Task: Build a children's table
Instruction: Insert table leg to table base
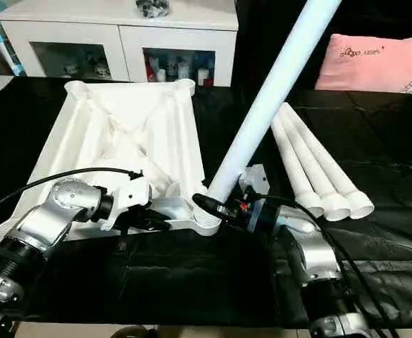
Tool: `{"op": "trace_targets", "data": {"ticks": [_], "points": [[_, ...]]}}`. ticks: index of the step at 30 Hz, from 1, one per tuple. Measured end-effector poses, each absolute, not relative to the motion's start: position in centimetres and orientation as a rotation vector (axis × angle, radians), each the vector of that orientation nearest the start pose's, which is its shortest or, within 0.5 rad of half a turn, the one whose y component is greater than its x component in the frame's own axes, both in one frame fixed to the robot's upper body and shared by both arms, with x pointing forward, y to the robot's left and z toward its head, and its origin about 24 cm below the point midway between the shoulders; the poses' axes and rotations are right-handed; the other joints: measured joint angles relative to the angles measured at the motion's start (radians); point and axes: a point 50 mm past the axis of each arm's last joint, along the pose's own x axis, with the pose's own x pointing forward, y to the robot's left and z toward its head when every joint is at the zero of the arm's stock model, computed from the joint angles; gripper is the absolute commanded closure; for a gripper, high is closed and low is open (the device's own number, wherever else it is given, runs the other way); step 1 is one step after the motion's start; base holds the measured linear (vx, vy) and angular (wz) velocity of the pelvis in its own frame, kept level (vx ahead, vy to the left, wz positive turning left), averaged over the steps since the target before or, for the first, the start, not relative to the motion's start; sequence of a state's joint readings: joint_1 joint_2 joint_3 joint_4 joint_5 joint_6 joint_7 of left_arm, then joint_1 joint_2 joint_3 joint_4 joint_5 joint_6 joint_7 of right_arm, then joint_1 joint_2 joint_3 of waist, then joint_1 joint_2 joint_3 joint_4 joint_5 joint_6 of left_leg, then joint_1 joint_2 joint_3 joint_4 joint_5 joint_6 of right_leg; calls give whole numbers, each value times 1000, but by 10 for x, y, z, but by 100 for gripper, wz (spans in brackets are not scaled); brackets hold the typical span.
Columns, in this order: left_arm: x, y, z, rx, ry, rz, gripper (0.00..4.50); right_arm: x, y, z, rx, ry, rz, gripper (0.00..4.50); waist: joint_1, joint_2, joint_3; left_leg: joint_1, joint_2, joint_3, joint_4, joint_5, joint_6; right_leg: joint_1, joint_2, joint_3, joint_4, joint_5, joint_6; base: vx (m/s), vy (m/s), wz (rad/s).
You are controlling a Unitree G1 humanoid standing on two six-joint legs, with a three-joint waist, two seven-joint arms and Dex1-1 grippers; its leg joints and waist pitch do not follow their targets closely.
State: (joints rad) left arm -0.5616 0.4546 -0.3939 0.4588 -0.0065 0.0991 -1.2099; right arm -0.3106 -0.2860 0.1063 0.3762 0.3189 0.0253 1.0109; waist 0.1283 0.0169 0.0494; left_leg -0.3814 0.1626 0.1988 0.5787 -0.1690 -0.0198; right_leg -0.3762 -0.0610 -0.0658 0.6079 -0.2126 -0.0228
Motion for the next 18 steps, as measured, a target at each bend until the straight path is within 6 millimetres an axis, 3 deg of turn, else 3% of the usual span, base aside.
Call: {"op": "trace_targets", "data": {"ticks": [9,18], "points": [[305,135,54,515,464,-1396,450,288,-131,50,-167,112,1187,257,-8,-4,-2,12,0,0,-1,0,0,11,0,0,-1,-1,2,0,0,0],[306,139,54,528,474,-1385,450,301,-126,52,-172,158,1249,257,-22,-13,-3,14,0,0,-1,0,0,12,0,1,0,-3,5,0,0,0]]}}
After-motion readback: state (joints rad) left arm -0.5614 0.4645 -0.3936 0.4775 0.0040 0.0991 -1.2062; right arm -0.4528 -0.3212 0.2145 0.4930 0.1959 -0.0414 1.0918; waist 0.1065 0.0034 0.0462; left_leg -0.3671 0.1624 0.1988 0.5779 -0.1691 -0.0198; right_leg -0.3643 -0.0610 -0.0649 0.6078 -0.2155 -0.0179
